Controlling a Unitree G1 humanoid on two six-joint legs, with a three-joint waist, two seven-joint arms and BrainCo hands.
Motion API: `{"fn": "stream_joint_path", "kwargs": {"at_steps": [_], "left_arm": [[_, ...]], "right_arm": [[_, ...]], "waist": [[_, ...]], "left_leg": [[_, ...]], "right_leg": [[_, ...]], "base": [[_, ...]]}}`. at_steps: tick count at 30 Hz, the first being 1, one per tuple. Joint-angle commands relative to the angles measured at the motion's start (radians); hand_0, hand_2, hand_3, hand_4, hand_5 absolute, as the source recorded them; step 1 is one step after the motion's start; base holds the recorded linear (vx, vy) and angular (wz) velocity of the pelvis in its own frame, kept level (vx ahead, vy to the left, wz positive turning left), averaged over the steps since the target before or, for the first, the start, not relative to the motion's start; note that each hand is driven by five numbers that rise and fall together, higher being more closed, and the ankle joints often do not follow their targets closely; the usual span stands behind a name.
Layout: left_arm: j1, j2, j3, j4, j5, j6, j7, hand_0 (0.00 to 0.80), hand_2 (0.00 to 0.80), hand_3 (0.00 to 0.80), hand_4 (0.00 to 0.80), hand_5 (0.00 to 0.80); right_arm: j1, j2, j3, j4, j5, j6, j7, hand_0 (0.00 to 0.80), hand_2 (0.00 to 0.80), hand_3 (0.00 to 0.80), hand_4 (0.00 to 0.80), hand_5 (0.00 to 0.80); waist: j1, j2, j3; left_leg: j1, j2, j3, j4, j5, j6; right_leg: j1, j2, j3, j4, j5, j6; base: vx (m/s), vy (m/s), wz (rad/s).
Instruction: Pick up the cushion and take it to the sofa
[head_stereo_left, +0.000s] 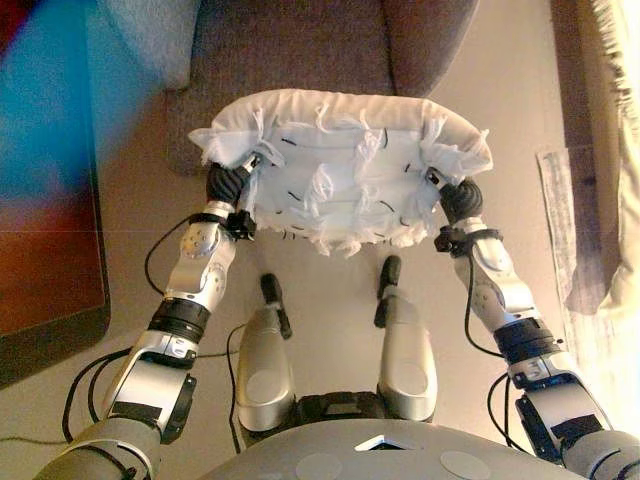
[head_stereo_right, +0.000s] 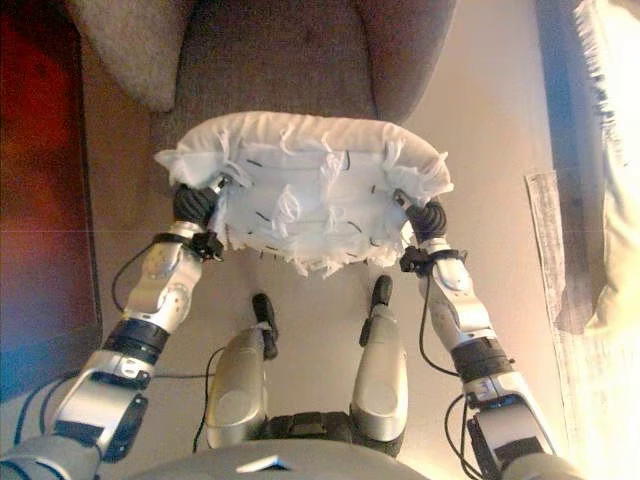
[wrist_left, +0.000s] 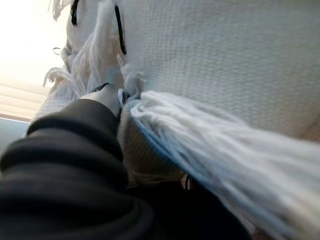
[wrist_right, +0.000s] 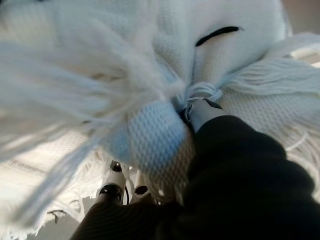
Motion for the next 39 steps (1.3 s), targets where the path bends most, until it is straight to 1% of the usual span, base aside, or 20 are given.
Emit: {"fn": "stream_joint_path", "kwargs": {"at_steps": [1,6,8,10,13,16,18,20,22,24,26,27,28,29,31,33,35,36,37,39], "left_arm": [[-0.034,-0.02,-0.029,-0.091,-0.003,-0.01,0.003,0.8,0.8,0.8,0.8,0.8],[-0.008,-0.037,-0.02,-0.041,-0.029,0.029,0.006,0.8,0.8,0.8,0.8,0.8],[0.0,-0.049,-0.023,-0.04,-0.021,0.035,0.007,0.8,0.8,0.8,0.8,0.8],[-0.002,-0.051,-0.023,-0.031,-0.01,0.044,0.001,0.8,0.8,0.8,0.8,0.8],[-0.036,-0.041,-0.042,-0.003,-0.008,0.056,0.003,0.8,0.8,0.8,0.8,0.8],[-0.102,-0.027,-0.069,0.056,-0.015,0.063,-0.017,0.8,0.8,0.8,0.8,0.8],[-0.132,-0.014,-0.092,0.092,-0.039,0.077,-0.031,0.8,0.8,0.8,0.8,0.8],[-0.145,-0.007,-0.103,0.124,-0.043,0.092,-0.049,0.8,0.8,0.8,0.8,0.8],[-0.146,-0.006,-0.115,0.139,-0.043,0.095,-0.056,0.8,0.8,0.8,0.8,0.8],[-0.139,-0.009,-0.123,0.137,-0.053,0.089,-0.059,0.8,0.8,0.8,0.8,0.8],[-0.13,-0.016,-0.128,0.128,-0.072,0.074,-0.066,0.8,0.8,0.8,0.8,0.8],[-0.119,-0.023,-0.131,0.115,-0.073,0.066,-0.064,0.8,0.8,0.8,0.8,0.8],[-0.102,-0.031,-0.128,0.098,-0.061,0.063,-0.059,0.8,0.8,0.8,0.8,0.8],[-0.089,-0.036,-0.123,0.087,-0.049,0.064,-0.055,0.8,0.8,0.8,0.8,0.8],[-0.062,-0.042,-0.103,0.071,-0.033,0.07,-0.056,0.8,0.8,0.8,0.8,0.8],[-0.036,-0.043,-0.073,0.057,-0.022,0.072,-0.063,0.8,0.8,0.8,0.8,0.8],[-0.009,-0.054,-0.057,0.045,-0.022,0.062,-0.065,0.8,0.8,0.8,0.8,0.8],[0.007,-0.059,-0.047,0.038,-0.023,0.057,-0.065,0.8,0.8,0.8,0.8,0.8],[0.022,-0.063,-0.036,0.027,-0.03,0.057,-0.058,0.8,0.8,0.8,0.8,0.8],[0.04,-0.067,-0.027,0.013,-0.032,0.052,-0.04,0.8,0.8,0.8,0.8,0.8]], "right_arm": [[-0.041,0.026,0.041,-0.071,0.071,-0.005,0.064,0.8,0.8,0.8,0.8,0.8],[-0.037,0.058,0.055,-0.031,0.069,0.002,-0.009,0.8,0.8,0.8,0.8,0.8],[-0.025,0.07,0.042,-0.031,0.056,0.019,-0.034,0.8,0.8,0.8,0.8,0.8],[-0.012,0.075,0.026,-0.021,0.044,0.036,-0.046,0.8,0.8,0.8,0.8,0.8],[-0.006,0.075,0.014,0.016,0.074,0.055,-0.044,0.8,0.8,0.8,0.8,0.8],[-0.032,0.073,0.013,0.12,0.093,0.023,-0.035,0.8,0.8,0.8,0.8,0.8],[-0.047,0.065,0.03,0.158,0.126,0.005,-0.037,0.8,0.8,0.8,0.8,0.8],[-0.059,0.057,0.044,0.179,0.146,0.005,-0.023,0.8,0.8,0.8,0.8,0.8],[-0.063,0.046,0.051,0.179,0.147,0.02,-0.017,0.8,0.8,0.8,0.8,0.8],[-0.062,0.034,0.049,0.174,0.138,0.033,-0.004,0.8,0.8,0.8,0.8,0.8],[-0.063,0.021,0.043,0.169,0.138,0.045,0.015,0.8,0.8,0.8,0.8,0.8],[-0.058,0.014,0.041,0.163,0.138,0.049,0.022,0.8,0.8,0.8,0.8,0.8],[-0.052,0.003,0.035,0.154,0.139,0.056,0.034,0.8,0.8,0.8,0.8,0.8],[-0.046,-0.005,0.029,0.145,0.139,0.066,0.046,0.8,0.8,0.8,0.8,0.8],[-0.033,-0.019,0.016,0.139,0.142,0.079,0.078,0.8,0.8,0.8,0.8,0.8],[-0.034,-0.022,0.007,0.15,0.141,0.091,0.12,0.8,0.8,0.8,0.8,0.8],[-0.037,-0.022,0.011,0.154,0.129,0.097,0.144,0.8,0.8,0.8,0.8,0.8],[-0.037,-0.017,0.021,0.146,0.117,0.107,0.144,0.8,0.8,0.8,0.8,0.8],[-0.034,-0.015,0.027,0.132,0.105,0.122,0.145,0.8,0.8,0.8,0.8,0.8],[-0.017,-0.014,0.041,0.098,0.086,0.137,0.158,0.8,0.8,0.8,0.8,0.8]], "waist": [[-0.003,0.007,-0.221],[-0.002,0.004,-0.325],[0.0,0.005,-0.346],[-0.002,0.001,-0.356],[-0.008,-0.01,-0.355],[-0.007,-0.006,-0.34],[-0.015,0.014,-0.326],[-0.023,0.025,-0.318],[-0.034,0.021,-0.316],[-0.043,0.004,-0.316],[-0.057,-0.029,-0.314],[-0.063,-0.035,-0.311],[-0.069,-0.046,-0.31],[-0.075,-0.052,-0.307],[-0.079,-0.062,-0.304],[-0.071,-0.073,-0.312],[-0.073,-0.072,-0.328],[-0.081,-0.066,-0.342],[-0.088,-0.052,-0.352],[-0.105,-0.034,-0.374]], "left_leg": [[0.103,-0.042,0.008,-0.137,0.038,0.069],[0.224,-0.063,0.04,-0.205,0.032,0.081],[0.249,-0.079,0.037,-0.218,0.022,0.089],[0.27,-0.095,0.033,-0.214,0.005,0.103],[0.279,-0.115,0.026,-0.175,-0.028,0.125],[0.274,-0.131,-0.005,-0.121,-0.061,0.152],[0.284,-0.128,-0.027,-0.112,-0.069,0.162],[0.299,-0.123,-0.031,-0.112,-0.071,0.161],[0.322,-0.131,-0.036,-0.125,-0.076,0.161],[0.332,-0.146,-0.045,-0.118,-0.092,0.162],[0.34,-0.17,-0.064,-0.087,-0.133,0.163],[0.343,-0.174,-0.076,-0.073,-0.15,0.164],[0.348,-0.179,-0.084,-0.055,-0.17,0.163],[0.361,-0.181,-0.085,-0.045,-0.184,0.164],[0.386,-0.181,-0.073,-0.029,-0.211,0.171],[0.397,-0.183,-0.053,0.0,-0.236,0.179],[0.4,-0.163,-0.03,0.053,-0.219,0.163],[0.413,-0.139,-0.009,0.08,-0.199,0.145],[0.431,-0.112,0.002,0.097,-0.162,0.124],[0.421,-0.07,0.013,0.149,-0.036,0.078]], "right_leg": [[0.133,0.002,-0.004,-0.058,-0.024,0.052],[0.232,0.017,-0.013,-0.111,-0.012,0.053],[0.254,0.011,-0.011,-0.105,-0.008,0.053],[0.253,-0.005,0.003,-0.066,0.019,0.058],[0.231,-0.037,0.032,0.056,0.078,0.065],[0.185,-0.065,0.084,0.26,0.138,0.06],[0.102,-0.043,0.133,0.426,0.171,0.053],[0.049,-0.027,0.15,0.493,0.18,0.053],[0.016,0.0,0.156,0.443,0.203,0.068],[0.017,0.02,0.151,0.321,0.213,0.081],[0.018,0.034,0.147,0.118,0.21,0.094],[0.023,0.045,0.148,0.047,0.189,0.094],[0.019,0.058,0.139,-0.057,0.167,0.095],[0.012,0.069,0.124,-0.11,0.156,0.095],[-0.004,0.081,0.106,-0.11,0.153,0.088],[0.03,0.07,0.072,-0.086,0.13,0.077],[0.06,0.077,0.065,-0.063,0.105,0.054],[0.068,0.085,0.076,-0.016,0.082,0.038],[0.075,0.102,0.085,0.009,0.054,0.022],[0.093,0.145,0.115,0.017,0.004,-0.006]], "base": [[0.23,0.028,-0.13],[0.223,0.052,-0.15],[0.126,0.092,-0.14],[0.124,0.112,-0.1],[0.1,0.121,0.02],[0.067,0.14,0.35],[0.06,0.146,0.36],[0.109,0.094,0.28],[0.212,-0.02,0.08],[0.298,-0.121,0.16],[0.379,-0.18,0.23],[0.43,-0.178,0.16],[0.433,-0.158,0.19],[0.473,-0.167,0.16],[0.471,-0.174,0.34],[0.457,-0.183,0.27],[0.493,-0.179,-0.31],[0.573,-0.186,-0.64],[0.515,-0.176,-0.58],[0.411,-0.213,-0.29]]}}
